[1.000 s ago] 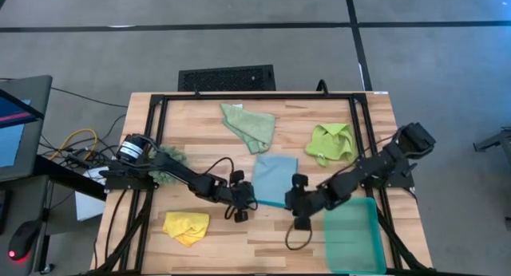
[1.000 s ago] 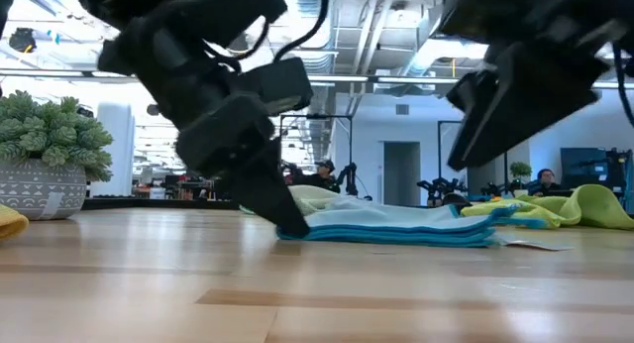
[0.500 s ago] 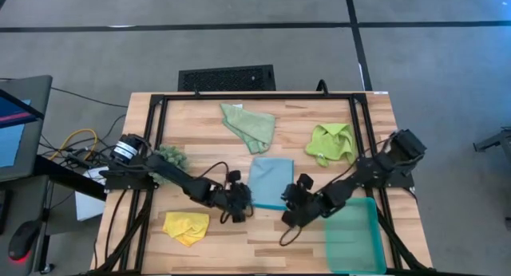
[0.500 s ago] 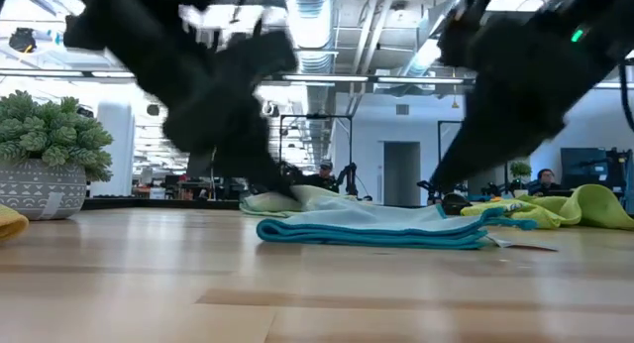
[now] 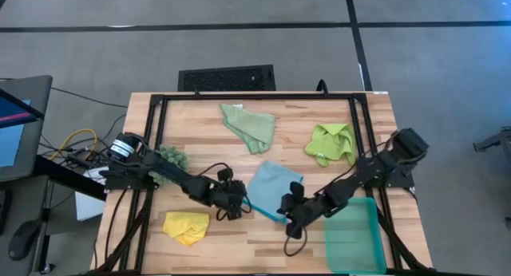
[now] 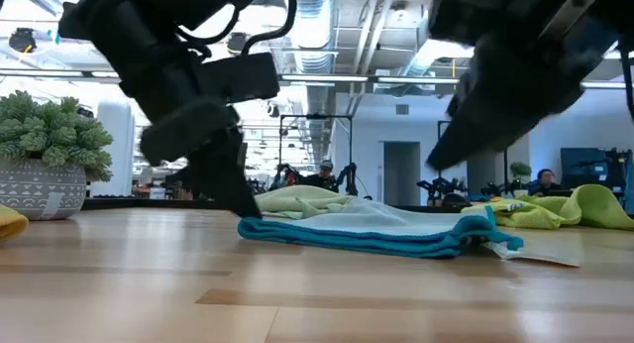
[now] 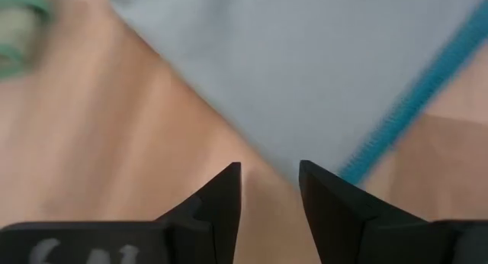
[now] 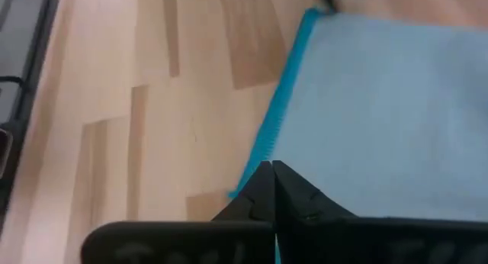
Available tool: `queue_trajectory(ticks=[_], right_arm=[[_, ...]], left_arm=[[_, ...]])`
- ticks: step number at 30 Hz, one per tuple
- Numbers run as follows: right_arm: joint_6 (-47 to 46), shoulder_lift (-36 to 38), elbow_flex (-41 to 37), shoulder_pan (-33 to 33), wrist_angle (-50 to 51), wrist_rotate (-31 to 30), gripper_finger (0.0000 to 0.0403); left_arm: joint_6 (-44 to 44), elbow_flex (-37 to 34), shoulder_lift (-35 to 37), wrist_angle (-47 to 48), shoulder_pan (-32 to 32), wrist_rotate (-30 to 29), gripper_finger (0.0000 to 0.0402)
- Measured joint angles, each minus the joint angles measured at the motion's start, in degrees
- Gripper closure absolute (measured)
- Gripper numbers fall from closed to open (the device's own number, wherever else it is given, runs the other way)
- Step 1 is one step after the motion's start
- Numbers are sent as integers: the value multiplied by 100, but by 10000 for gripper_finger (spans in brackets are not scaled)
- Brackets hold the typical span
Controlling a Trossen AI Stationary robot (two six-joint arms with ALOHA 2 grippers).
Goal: Fold microfiber towels
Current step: Fold the blue microfiber cloth
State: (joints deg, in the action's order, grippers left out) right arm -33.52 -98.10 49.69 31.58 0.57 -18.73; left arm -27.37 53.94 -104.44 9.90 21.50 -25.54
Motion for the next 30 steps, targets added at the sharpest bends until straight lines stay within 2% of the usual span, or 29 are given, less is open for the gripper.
queue_trajectory(ticks=[3, 7, 10, 13, 15, 17, 22, 24, 30], right_arm=[[-63, 236, -77, 151, 258, -283, 373], [-455, 449, -124, 339, 1009, -712, 367], [-780, 518, -144, 433, 1567, -986, 370], [-989, 557, -144, 476, 1960, -1119, 374], [-1003, 489, -128, 465, 1873, -1138, 376], [-976, 464, -177, 480, 1925, -1137, 375], [-977, 187, -230, 353, 1623, -1114, 354], [-956, 56, -200, 309, 1456, -1004, 341], [-954, -68, -218, 200, 1394, -567, 313]], left_arm=[[-240, -103, -27, -230, 26, 482, 275], [-329, -244, -299, -1557, 98, 1010, 274], [-253, -224, -557, -2713, 161, 1959, 274], [-57, -14, -518, -2872, 214, 2521, 274], [-10, 58, -343, -2691, 247, 2317, 274], [170, 230, -244, -2672, 249, 1849, 274], [607, 413, -132, -2395, 324, -165, 274], [677, 411, -220, -2398, 210, -675, 274], [378, 391, -790, -2058, -253, -792, 274]])
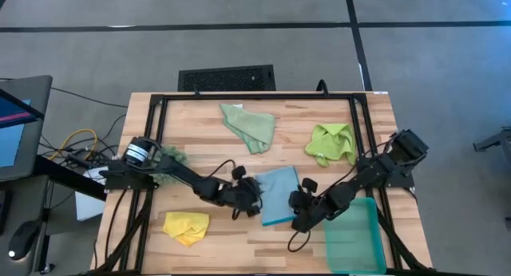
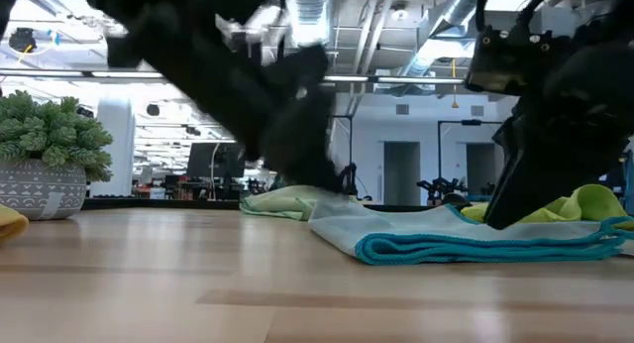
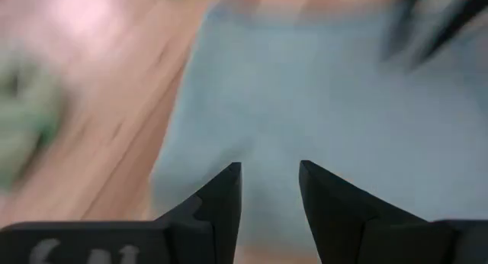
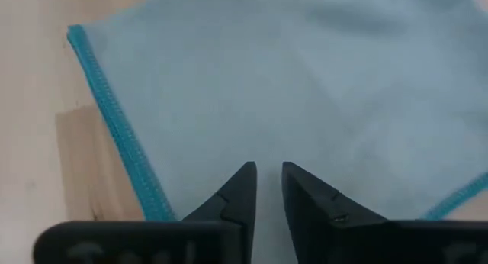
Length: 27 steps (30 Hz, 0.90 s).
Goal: Fold microfiber towels
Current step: Fold the blue microfiber cloth
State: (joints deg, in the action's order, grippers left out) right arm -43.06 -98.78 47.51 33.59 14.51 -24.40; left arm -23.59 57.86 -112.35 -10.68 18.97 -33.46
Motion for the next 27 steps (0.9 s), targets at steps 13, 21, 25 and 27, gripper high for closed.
queue_trajectory(ticks=[13, 21, 25, 27], right_arm=[[689, 28, 4, 280, 63, 999, 300], [936, 28, 166, 304, -71, 981, 300], [1143, 28, 297, 355, -83, 962, 301], [1163, 28, 304, 404, -77, 960, 301]], left_arm=[[-1008, 143, 107, 1426, -60, -401, 274], [-680, 264, 188, 1249, -41, -830, 275], [-861, 2, 63, 1296, -220, -802, 275], [-1012, -128, 8, 1251, -281, -684, 275]])
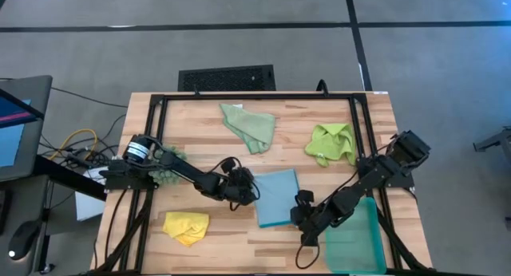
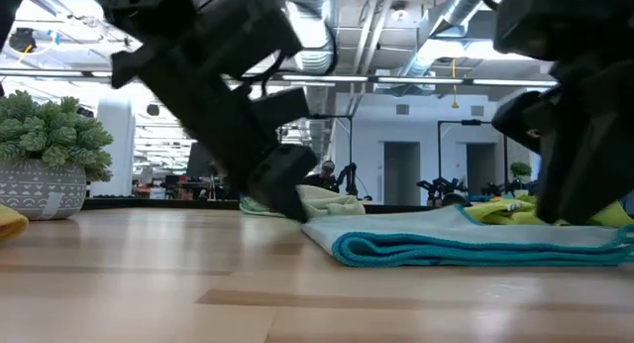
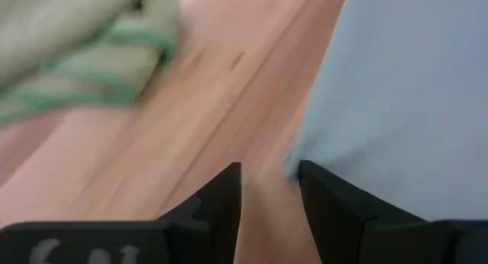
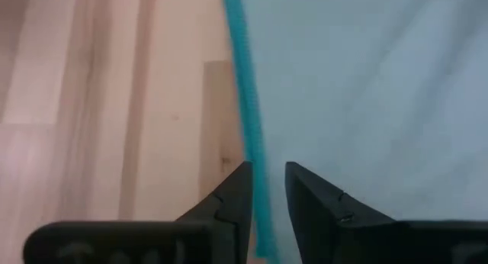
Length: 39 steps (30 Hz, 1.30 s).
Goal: Fold microfiber towels
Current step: Fold the blue microfiber cloth
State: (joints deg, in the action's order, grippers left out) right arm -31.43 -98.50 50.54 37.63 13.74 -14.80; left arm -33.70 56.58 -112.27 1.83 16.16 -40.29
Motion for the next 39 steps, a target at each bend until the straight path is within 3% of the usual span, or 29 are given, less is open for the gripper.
queue_trajectory(ticks=[6, 11, 14, 25, 31, 35, 39], right_arm=[[-625, 223, 11, 246, 718, 427, 301], [-1205, 397, 1, 543, 1433, 21, 301], [-892, 374, -1, 653, 1352, -330, 301], [-445, 356, -18, 593, 731, -350, 301], [758, 357, -12, 394, 411, -298, 296], [910, 356, 95, 245, 1062, 39, 267], [1626, 356, 105, 227, 1572, 75, 222]], left_arm=[[-208, -68, -68, 111, -47, -70, 275], [-118, 53, 3, 441, 35, -105, 275], [-103, 184, 134, 740, 118, -174, 275], [23, 223, 190, 494, 272, -247, 275], [1, 223, 190, 485, 272, -181, 275], [-3, 223, 190, 478, 272, -92, 275], [-2, 223, 190, 476, 272, -91, 275]])
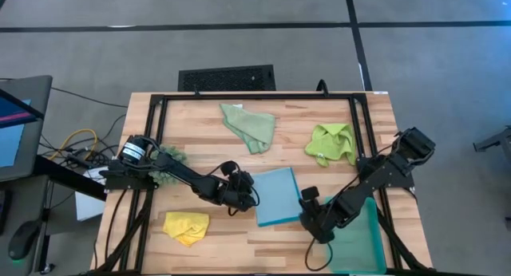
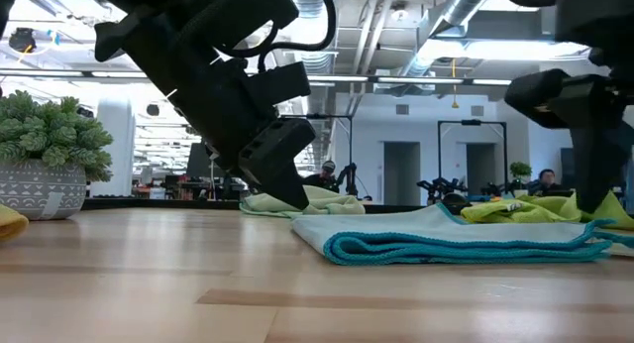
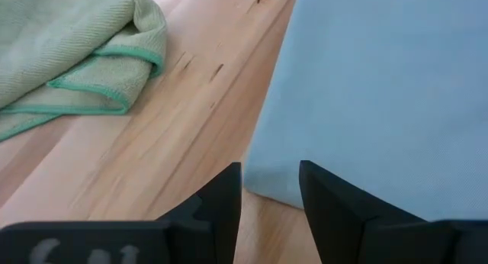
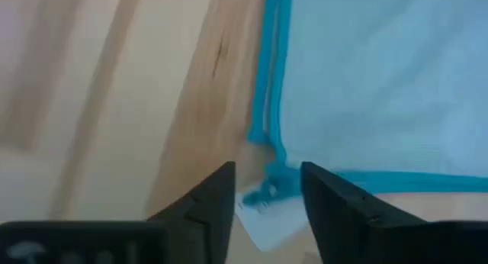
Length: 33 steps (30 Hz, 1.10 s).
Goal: Fold microfiber towels
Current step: Fold the blue microfiber cloth
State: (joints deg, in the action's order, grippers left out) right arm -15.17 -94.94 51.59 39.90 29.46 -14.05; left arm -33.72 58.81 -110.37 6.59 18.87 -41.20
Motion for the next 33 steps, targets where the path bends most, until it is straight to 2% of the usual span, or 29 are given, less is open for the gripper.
queue_trajectory(ticks=[3, 7, 19, 29, 33], right_arm=[[569, 1, -12, 3, 112, -177, 198], [798, 2, -24, 22, 66, -355, 190], [1801, 2, -28, 57, -214, -428, 233], [1780, -1, -36, 43, -292, -526, 239], [978, 17, -39, -143, -545, -834, 246]], left_arm=[[0, 0, 0, 0, 0, 1, 275], [0, 0, 0, 0, 0, 1, 275], [-2, 0, 0, 0, 0, 6, 275], [-2, 2, 0, -2, 2, 21, 275], [29, 2, 36, 65, 68, 4, 275]])
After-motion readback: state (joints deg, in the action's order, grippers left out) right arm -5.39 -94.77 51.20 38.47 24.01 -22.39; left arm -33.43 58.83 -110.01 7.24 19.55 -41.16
